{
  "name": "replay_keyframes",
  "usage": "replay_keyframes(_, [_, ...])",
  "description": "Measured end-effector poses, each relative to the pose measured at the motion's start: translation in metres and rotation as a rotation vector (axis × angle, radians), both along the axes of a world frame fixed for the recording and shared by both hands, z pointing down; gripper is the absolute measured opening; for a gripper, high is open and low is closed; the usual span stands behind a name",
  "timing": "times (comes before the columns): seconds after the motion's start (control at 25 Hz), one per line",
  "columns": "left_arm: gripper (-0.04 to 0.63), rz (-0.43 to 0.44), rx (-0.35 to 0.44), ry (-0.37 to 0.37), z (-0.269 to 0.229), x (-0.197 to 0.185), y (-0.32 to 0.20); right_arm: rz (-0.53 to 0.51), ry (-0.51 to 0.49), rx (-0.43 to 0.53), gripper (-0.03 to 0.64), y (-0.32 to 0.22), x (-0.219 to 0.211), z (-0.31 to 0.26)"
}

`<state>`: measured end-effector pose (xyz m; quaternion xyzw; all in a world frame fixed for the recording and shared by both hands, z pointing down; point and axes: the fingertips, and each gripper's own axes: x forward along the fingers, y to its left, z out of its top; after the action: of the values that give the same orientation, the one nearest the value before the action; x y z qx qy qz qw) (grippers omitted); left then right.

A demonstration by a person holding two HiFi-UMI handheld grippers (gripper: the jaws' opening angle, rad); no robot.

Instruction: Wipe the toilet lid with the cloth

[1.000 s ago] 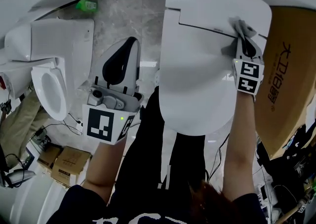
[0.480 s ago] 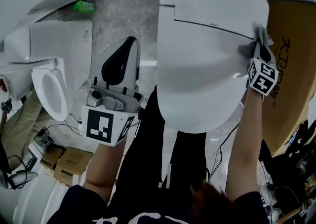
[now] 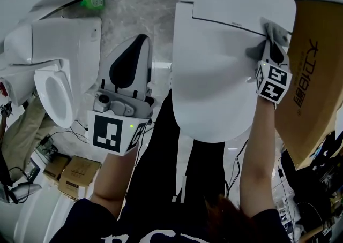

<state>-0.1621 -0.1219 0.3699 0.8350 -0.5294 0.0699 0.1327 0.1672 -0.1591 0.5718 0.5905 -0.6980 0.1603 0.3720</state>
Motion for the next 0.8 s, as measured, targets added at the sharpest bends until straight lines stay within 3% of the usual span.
replay_keyframes(0.36, [0.021,-0.016,0.000,-0.007,-0.001,-0.008,0.002,-0.245,-0.084,0.001,0.025,-0.007,-0.142,-0.006])
replay_keyframes(0.8, [0.021,-0.025,-0.010,-0.013,0.004,-0.010,0.008,-0.483,-0.116,-0.026,0.025,-0.002,-0.255,-0.007])
